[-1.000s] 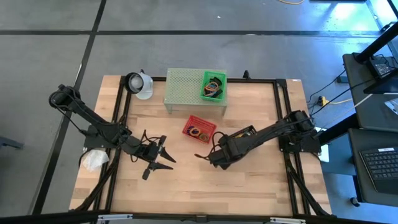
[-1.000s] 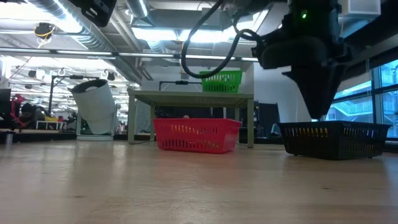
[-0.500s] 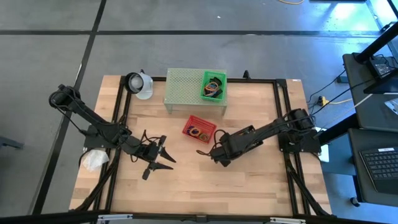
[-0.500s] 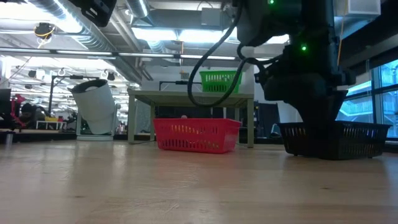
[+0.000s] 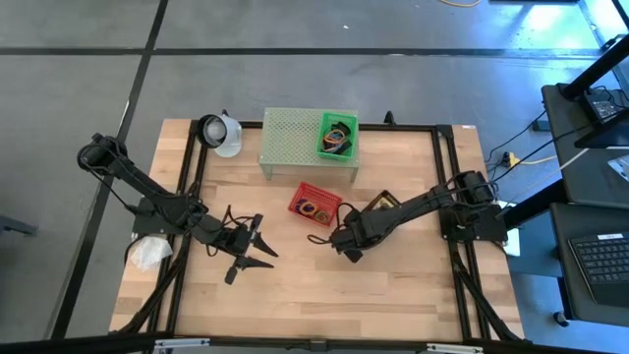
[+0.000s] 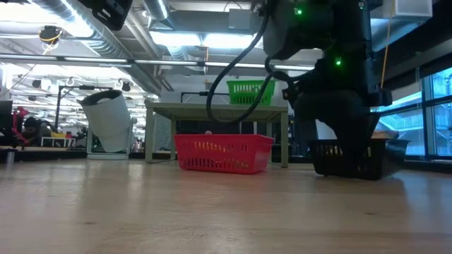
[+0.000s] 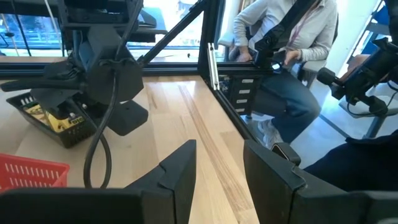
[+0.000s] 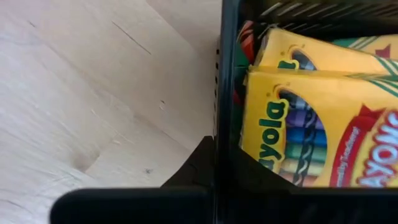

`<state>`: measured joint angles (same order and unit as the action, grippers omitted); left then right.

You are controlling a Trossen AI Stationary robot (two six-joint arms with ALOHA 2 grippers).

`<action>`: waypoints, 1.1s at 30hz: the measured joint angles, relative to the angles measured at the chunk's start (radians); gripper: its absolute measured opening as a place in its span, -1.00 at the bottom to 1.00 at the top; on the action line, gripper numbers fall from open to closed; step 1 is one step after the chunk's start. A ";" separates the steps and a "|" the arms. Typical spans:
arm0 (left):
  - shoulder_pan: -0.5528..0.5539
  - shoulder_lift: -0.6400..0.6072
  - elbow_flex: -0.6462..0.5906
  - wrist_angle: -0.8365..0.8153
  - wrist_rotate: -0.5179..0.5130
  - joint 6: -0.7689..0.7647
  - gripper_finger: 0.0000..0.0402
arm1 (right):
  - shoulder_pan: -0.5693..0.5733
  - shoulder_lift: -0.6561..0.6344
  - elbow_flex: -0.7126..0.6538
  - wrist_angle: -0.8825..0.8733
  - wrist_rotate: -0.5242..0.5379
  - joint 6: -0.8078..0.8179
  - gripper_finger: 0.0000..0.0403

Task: Pick & Place Office Desk Supplies
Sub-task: Put the black bin filled with crayon boxes on the shelf

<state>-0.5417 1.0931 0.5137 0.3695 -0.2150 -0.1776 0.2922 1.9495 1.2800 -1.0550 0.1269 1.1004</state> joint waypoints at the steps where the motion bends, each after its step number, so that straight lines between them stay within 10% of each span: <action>1: 0.000 0.000 0.000 0.000 0.000 0.000 -0.37 | 0.000 0.000 0.000 0.000 0.001 0.002 -0.97; 22: 0.000 0.000 0.000 -0.007 0.000 0.000 -0.37 | 0.143 -0.124 0.002 -0.069 0.008 0.176 -1.00; 33: -0.019 -0.038 0.000 -0.015 0.000 -0.023 -0.37 | 0.200 -0.147 0.262 -0.311 0.157 0.015 -1.00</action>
<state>-0.5603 1.0554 0.5137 0.3544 -0.2150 -0.2001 0.4920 1.8023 1.5423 -1.3660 0.2834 1.1149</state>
